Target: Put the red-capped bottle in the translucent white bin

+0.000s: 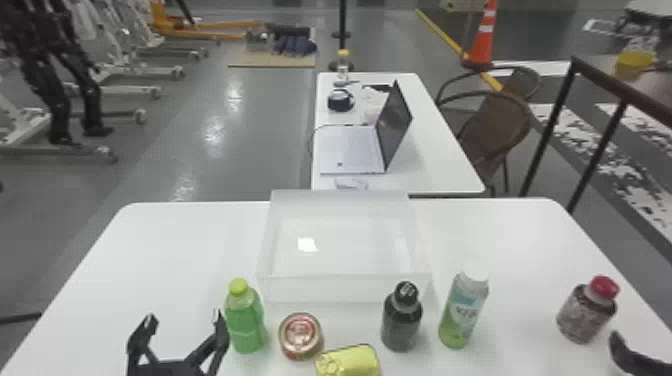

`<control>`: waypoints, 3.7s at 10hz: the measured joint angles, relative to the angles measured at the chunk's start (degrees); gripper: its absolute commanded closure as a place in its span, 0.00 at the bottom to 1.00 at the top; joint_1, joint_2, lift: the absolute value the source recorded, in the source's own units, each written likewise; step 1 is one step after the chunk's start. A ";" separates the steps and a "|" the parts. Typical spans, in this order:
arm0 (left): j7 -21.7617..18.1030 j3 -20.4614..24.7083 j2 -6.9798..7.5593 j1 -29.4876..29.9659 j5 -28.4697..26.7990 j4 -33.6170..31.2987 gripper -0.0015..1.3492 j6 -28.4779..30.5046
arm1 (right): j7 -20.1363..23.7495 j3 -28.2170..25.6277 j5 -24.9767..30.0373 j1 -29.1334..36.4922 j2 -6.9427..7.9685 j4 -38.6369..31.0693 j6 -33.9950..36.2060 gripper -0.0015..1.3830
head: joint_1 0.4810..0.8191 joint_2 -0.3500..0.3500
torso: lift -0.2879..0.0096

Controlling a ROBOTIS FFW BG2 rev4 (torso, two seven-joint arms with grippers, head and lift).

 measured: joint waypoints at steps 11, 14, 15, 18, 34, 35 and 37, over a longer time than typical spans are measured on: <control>-0.38 0.08 0.00 -0.72 -0.37 1.52 0.22 -2.18 | 0.97 0.17 0.90 -4.00 -0.90 6.53 -0.88 0.07 | 0.20 0.50 | 0.63; -0.47 0.08 0.00 -0.89 -0.44 1.93 0.22 -2.58 | 3.97 1.29 -1.77 -5.20 -1.41 9.32 -0.89 0.25 | 0.20 0.50 | 0.63; -0.48 0.08 0.00 -0.93 -0.44 2.01 0.22 -2.66 | 4.11 1.49 -1.90 -5.59 -1.70 9.55 -0.86 0.25 | 0.20 0.50 | 0.63; -0.48 0.04 0.00 -1.08 -0.44 2.26 0.22 -3.02 | 5.31 4.82 -2.72 -8.45 -4.14 11.06 0.35 0.25 | 0.20 0.50 | 0.63; -0.47 0.74 0.00 -0.94 -0.43 3.39 0.23 -4.66 | 6.62 8.09 4.64 -14.94 -5.64 11.63 8.58 0.48 | 0.20 0.50 | 0.63; -0.47 0.75 0.00 -0.94 -0.43 3.40 0.23 -4.66 | 6.36 8.09 4.38 -14.66 -6.01 11.71 8.12 0.58 | 0.20 0.50 | 0.63; -0.47 0.71 0.00 -0.95 -0.38 3.54 0.23 -4.69 | 5.81 8.09 3.77 -14.46 -6.35 12.71 8.40 0.83 | 0.20 0.50 | 0.63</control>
